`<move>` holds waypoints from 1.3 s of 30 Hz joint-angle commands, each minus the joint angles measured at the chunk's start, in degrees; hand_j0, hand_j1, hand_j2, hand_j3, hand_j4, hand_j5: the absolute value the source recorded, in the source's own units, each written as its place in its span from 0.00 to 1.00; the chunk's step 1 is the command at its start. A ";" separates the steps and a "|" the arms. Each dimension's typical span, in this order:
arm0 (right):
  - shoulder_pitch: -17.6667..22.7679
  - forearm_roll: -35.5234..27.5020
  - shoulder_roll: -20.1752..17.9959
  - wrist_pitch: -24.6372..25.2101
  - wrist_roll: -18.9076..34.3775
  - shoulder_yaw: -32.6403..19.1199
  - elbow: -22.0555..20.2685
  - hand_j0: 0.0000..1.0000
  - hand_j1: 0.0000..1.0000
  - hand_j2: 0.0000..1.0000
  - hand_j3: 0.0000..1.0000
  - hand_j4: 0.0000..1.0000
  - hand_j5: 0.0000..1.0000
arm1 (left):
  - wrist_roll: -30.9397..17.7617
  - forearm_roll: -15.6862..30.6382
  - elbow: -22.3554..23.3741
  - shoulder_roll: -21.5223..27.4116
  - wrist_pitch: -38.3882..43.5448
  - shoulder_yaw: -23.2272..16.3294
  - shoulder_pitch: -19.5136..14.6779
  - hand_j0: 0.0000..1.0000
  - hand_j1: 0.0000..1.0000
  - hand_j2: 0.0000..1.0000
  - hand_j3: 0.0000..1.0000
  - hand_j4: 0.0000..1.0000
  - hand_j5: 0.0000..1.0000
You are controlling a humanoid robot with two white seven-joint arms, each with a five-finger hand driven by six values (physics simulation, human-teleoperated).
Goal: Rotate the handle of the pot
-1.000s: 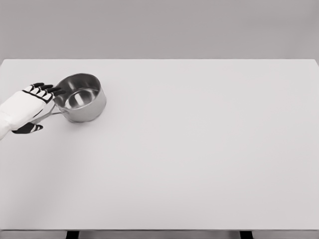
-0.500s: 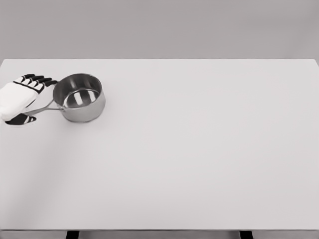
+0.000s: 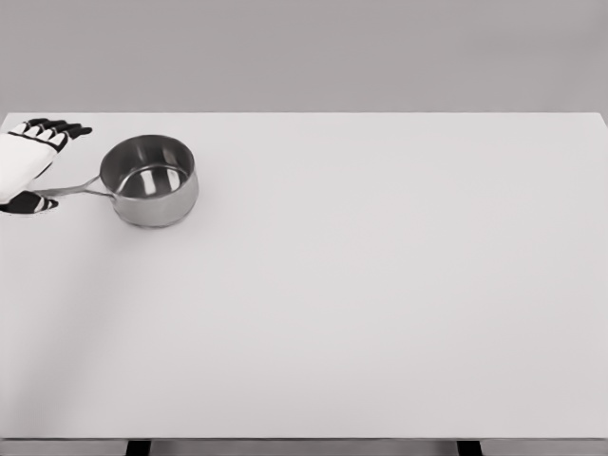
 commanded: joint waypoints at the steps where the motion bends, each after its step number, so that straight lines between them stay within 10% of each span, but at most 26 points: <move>1: 0.00 0.01 0.00 -0.06 0.03 0.00 0.00 1.00 1.00 1.00 1.00 1.00 1.00 | 0.03 0.19 1.78 -0.23 0.08 -0.55 0.00 1.00 1.00 1.00 1.00 1.00 1.00; 31: 0.00 0.01 0.00 -0.06 0.03 0.00 0.00 1.00 1.00 1.00 1.00 1.00 1.00 | 0.12 0.19 17.34 -3.22 -0.10 -6.09 -13.36 1.00 1.00 1.00 1.00 1.00 1.00; 36: 0.00 0.01 0.00 -0.06 0.03 0.00 0.00 1.00 1.00 1.00 1.00 1.00 1.00 | 0.12 1.42 15.59 -2.87 -0.89 -6.09 -12.66 1.00 1.00 1.00 1.00 1.00 1.00; 39: 0.00 0.01 0.00 0.03 0.03 0.00 0.00 1.00 1.00 1.00 1.00 1.00 1.00 | 0.29 6.25 5.58 -2.34 -3.44 -5.21 -7.65 1.00 1.00 1.00 1.00 1.00 1.00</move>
